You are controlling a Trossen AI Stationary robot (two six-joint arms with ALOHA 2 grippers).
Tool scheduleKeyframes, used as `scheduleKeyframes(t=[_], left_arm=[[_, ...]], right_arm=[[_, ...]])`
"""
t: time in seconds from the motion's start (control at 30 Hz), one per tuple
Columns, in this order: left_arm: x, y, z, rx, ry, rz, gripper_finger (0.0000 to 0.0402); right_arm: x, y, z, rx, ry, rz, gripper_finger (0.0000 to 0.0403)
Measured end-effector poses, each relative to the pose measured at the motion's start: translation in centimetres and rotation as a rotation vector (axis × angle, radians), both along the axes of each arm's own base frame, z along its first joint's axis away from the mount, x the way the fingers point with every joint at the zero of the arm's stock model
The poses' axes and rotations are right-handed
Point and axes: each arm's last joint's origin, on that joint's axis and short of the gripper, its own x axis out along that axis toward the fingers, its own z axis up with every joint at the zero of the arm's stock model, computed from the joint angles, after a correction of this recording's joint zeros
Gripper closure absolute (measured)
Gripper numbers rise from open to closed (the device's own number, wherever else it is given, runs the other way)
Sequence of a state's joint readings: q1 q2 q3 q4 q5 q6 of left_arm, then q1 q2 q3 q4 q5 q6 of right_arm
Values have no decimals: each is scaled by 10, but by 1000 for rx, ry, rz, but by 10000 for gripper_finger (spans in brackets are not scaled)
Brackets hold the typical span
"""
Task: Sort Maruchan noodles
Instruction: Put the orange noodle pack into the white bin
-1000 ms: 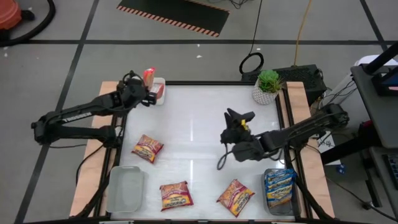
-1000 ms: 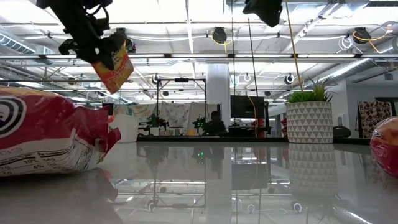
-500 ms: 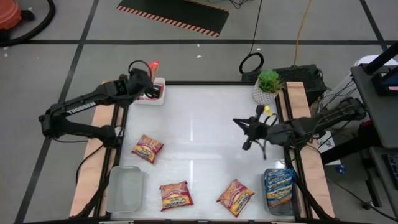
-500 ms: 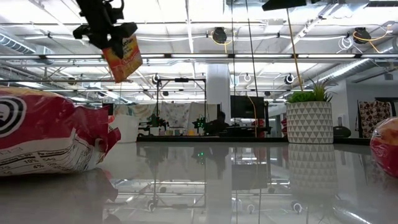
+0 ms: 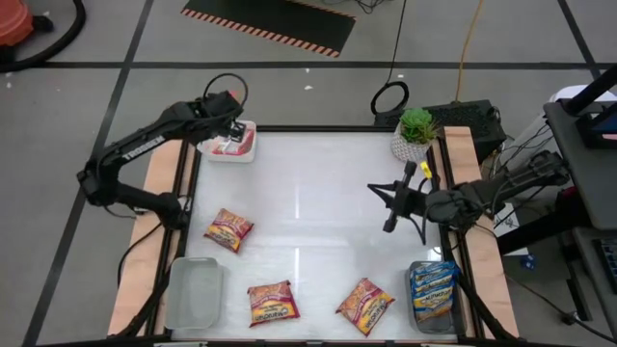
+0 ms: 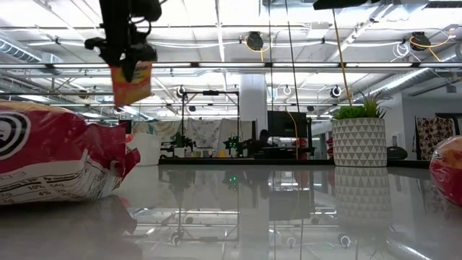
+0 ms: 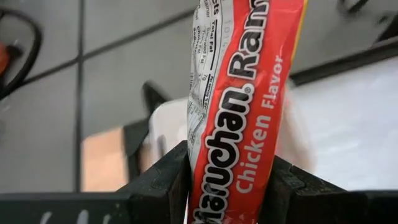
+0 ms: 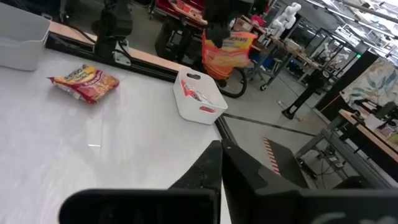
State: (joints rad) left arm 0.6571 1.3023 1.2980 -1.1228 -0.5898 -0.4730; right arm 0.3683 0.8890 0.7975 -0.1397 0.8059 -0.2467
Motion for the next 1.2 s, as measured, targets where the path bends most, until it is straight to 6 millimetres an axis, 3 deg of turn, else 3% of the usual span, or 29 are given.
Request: scheduleKeyframes(t=[0.17,0.43,0.77,0.97,1.2], left_arm=[[-11,14,-13,-57,45,71,261],[-21,28,-43,-156,-24,80,261],[-42,37,-85,-216,4,169,261],[-42,37,-102,-240,-47,135,261],[-44,37,-108,-255,-40,119,261]], right_arm=[[0,0,0,0,0,0,402],[4,2,-4,1,16,-2,403],[4,7,-5,-20,32,31,403],[4,8,-5,-34,37,39,403],[4,8,-5,-34,35,38,403]])
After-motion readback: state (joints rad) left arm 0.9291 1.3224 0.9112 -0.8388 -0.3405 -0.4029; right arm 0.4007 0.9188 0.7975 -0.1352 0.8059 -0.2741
